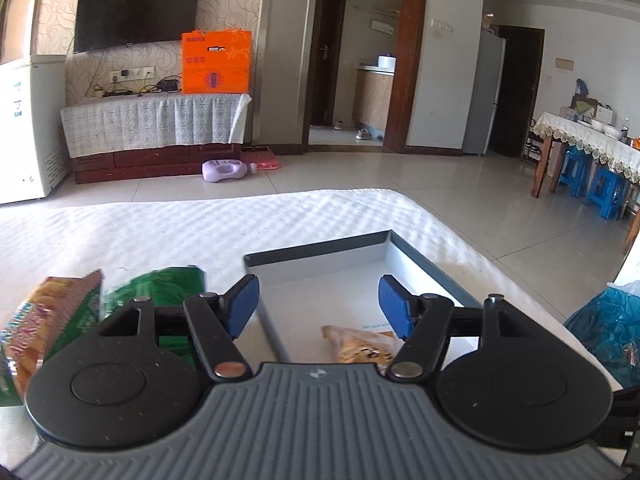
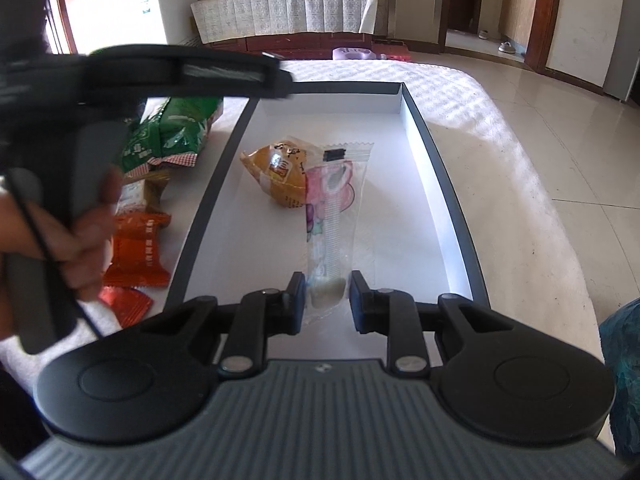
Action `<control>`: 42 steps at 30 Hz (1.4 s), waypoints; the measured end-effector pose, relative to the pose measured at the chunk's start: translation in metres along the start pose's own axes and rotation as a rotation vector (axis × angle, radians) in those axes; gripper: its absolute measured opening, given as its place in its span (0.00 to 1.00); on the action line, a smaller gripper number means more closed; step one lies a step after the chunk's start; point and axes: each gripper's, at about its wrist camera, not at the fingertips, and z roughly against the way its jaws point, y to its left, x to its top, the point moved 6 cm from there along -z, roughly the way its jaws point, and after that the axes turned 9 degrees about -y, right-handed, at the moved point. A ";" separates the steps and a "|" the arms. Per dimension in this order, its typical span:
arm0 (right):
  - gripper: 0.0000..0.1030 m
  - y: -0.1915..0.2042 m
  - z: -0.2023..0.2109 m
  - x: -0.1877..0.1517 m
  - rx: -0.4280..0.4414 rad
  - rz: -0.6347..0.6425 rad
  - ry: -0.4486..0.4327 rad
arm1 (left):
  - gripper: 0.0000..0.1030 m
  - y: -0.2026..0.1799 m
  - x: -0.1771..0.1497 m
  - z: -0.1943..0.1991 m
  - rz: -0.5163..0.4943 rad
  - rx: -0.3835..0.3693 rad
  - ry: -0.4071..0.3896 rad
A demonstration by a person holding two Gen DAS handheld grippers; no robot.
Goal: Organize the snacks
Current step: 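Lower the bun and candy tube into the grey box and open both grippers, then move both grippers back over the snack pile toward the orange candies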
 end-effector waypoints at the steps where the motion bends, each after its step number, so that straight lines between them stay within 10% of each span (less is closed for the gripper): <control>1: 0.27 0.002 -0.001 0.001 -0.008 0.005 0.001 | 0.69 0.004 0.000 0.004 -0.004 0.005 -0.001; 12: 0.49 0.016 0.000 0.006 -0.020 0.022 -0.044 | 0.70 0.037 -0.005 0.048 -0.037 0.055 -0.004; 42: 0.50 0.032 0.044 0.014 0.111 -0.127 -0.206 | 0.72 0.066 -0.034 0.146 -0.061 0.153 0.016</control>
